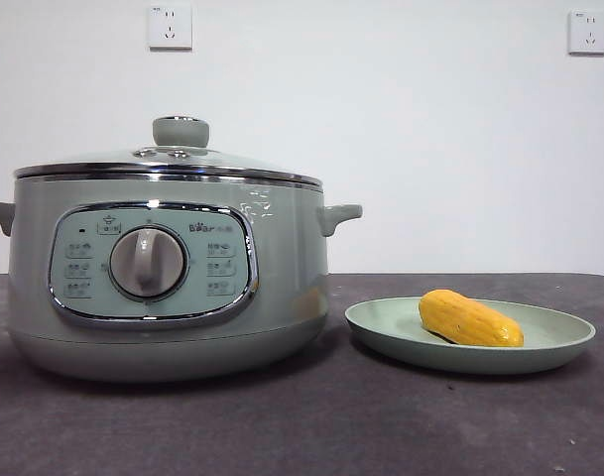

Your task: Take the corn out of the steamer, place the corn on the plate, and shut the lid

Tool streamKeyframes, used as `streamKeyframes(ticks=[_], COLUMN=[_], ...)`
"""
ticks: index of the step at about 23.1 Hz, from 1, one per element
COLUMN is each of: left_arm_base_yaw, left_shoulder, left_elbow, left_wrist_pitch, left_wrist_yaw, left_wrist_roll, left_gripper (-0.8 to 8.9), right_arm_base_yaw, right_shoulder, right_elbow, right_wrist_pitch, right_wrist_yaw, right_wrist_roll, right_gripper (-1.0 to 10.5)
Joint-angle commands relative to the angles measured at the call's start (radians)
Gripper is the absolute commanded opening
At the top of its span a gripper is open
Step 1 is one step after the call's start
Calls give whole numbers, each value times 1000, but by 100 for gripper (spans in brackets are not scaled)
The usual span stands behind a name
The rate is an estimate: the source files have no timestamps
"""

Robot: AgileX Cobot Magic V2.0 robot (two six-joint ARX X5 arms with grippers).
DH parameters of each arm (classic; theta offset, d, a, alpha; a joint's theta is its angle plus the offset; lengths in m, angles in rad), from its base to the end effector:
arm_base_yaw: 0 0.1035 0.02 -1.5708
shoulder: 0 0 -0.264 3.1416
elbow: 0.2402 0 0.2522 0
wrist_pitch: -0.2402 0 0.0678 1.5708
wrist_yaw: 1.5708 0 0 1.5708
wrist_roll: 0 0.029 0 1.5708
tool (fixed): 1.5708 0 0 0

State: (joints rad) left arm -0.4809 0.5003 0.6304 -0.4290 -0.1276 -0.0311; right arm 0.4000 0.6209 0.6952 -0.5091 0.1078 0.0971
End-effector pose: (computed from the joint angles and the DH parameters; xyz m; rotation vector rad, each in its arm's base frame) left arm 0.1043 -0.0503 0.2930 0.0594 0.2920 -0.3461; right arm 0.1235 0.0488 0.2944 -0.0146 0.4356 0.2666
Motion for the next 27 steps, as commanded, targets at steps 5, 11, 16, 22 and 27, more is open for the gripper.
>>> streamKeyframes(ticks=[5, 11, 16, 22, 27], left_arm_base_yaw=[-2, -2, 8, 221, 377], left_shoulder=[-3, 23, -4, -216, -393], left_elbow=[-1, -1, -2, -105, -369], left_wrist_pitch=[-22, -21, -60, 31, 175], left_wrist_yaw=[-2, -3, -13, 75, 82], left_wrist_roll=[-22, -22, 37, 163, 129], left_gripper=[-3, -3, -3, -3, -3], right_arm_base_yaw=[2, 2, 2, 2, 2], right_shoulder=[8, 7, 7, 7, 7], right_elbow=[-6, -6, -6, -6, -6], right_wrist_pitch=[-16, -16, -17, -17, -18], right_wrist_yaw=[2, 3, 3, 3, 3], right_wrist_roll=[44, 44, 44, 44, 44], right_gripper=[2, 2, 2, 2, 2])
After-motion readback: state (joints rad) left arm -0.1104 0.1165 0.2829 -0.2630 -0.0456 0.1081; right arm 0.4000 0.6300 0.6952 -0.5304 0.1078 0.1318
